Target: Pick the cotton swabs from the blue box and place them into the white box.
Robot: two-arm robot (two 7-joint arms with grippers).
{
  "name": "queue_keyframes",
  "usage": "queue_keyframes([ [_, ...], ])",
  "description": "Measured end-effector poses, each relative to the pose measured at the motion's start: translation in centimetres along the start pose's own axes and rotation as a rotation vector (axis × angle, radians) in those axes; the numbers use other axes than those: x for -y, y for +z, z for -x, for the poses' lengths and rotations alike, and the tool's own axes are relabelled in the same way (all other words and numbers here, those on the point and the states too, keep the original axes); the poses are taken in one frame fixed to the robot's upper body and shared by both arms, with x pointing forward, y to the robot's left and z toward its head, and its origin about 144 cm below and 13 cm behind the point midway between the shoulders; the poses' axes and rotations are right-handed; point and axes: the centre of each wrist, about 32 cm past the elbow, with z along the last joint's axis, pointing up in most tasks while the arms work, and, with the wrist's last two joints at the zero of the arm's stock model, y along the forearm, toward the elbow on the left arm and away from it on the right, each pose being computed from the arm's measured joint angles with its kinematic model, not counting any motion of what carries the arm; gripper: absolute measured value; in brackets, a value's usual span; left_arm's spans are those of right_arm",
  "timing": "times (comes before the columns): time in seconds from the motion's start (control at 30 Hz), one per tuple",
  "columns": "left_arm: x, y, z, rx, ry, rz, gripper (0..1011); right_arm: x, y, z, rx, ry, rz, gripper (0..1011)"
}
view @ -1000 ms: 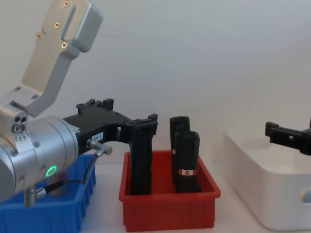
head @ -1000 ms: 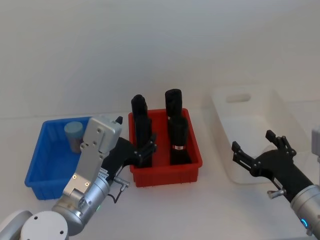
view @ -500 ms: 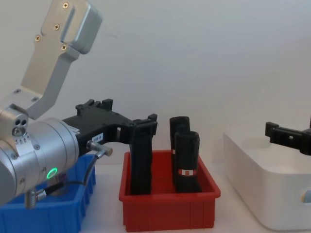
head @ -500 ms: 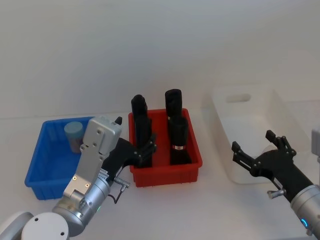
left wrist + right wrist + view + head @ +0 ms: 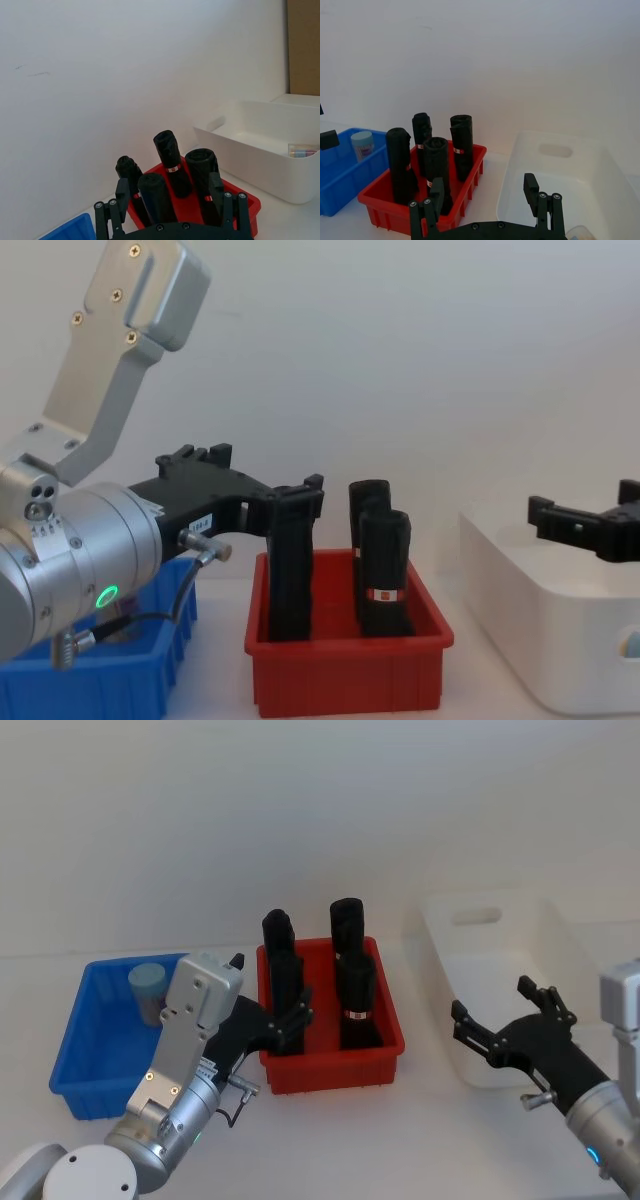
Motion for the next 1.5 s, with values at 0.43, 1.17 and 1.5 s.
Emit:
queue_keyframes([
  [0.43, 0.0, 0.0, 0.0, 0.000, 0.000, 0.000, 1004, -4.2, -1.1, -0.3, 0.031, 0.054, 0.009, 1002],
  [1.17, 0.0, 0.0, 0.0, 0.000, 0.000, 0.000, 1004, -12.9, -4.4, -0.3, 0.032, 0.231, 0.041, 1002],
  [1.5, 0.0, 0.0, 0.0, 0.000, 0.000, 0.000, 1004, -15.3, -5.3, 0.0, 0.031, 0.308, 0.049, 1000],
])
